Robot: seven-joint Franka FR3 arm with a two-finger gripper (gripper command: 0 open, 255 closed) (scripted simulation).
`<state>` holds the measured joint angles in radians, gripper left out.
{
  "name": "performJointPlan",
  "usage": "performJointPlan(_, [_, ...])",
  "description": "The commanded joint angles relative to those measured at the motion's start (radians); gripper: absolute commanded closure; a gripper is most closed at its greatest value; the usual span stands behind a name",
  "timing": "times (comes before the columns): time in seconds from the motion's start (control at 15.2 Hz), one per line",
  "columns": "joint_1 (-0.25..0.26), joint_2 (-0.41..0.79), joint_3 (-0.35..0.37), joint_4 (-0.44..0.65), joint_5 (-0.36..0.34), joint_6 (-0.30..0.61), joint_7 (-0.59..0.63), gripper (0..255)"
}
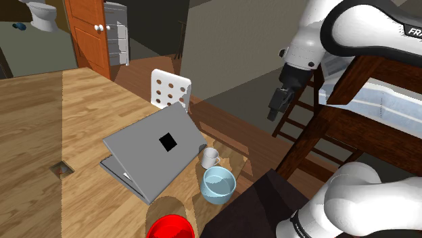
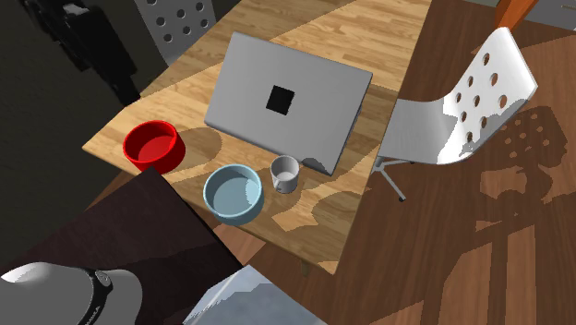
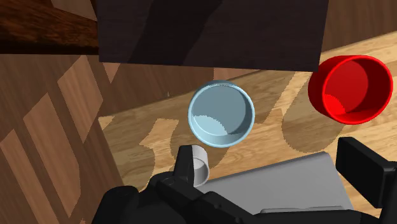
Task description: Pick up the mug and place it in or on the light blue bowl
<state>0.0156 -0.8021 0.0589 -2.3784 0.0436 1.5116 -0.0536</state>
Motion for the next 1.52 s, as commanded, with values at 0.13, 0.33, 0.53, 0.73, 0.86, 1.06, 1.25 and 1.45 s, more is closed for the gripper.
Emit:
performJointPlan(0.13, [-0.004,0.023,-0.012,-0.046,-0.007,0.071,-0.019,0])
performJointPlan(0.33, [-0.010,0.071,-0.030,-0.105,-0.017,0.181,-0.047,0])
performJointPlan(0.53, [-0.016,0.134,-0.048,-0.151,-0.025,0.294,-0.075,0])
performJointPlan(0.73, [-0.022,0.212,-0.066,-0.184,-0.031,0.409,-0.103,0])
performJointPlan(0.86, [-0.026,0.273,-0.078,-0.198,-0.034,0.485,-0.122,0])
performJointPlan(1.06, [-0.029,0.374,-0.096,-0.207,-0.035,0.599,-0.151,0])
performJointPlan(1.25, [-0.031,0.486,-0.113,-0.202,-0.030,0.709,-0.183,0])
performJointPlan(1.45, [-0.032,0.607,-0.129,-0.181,-0.018,0.811,-0.218,0])
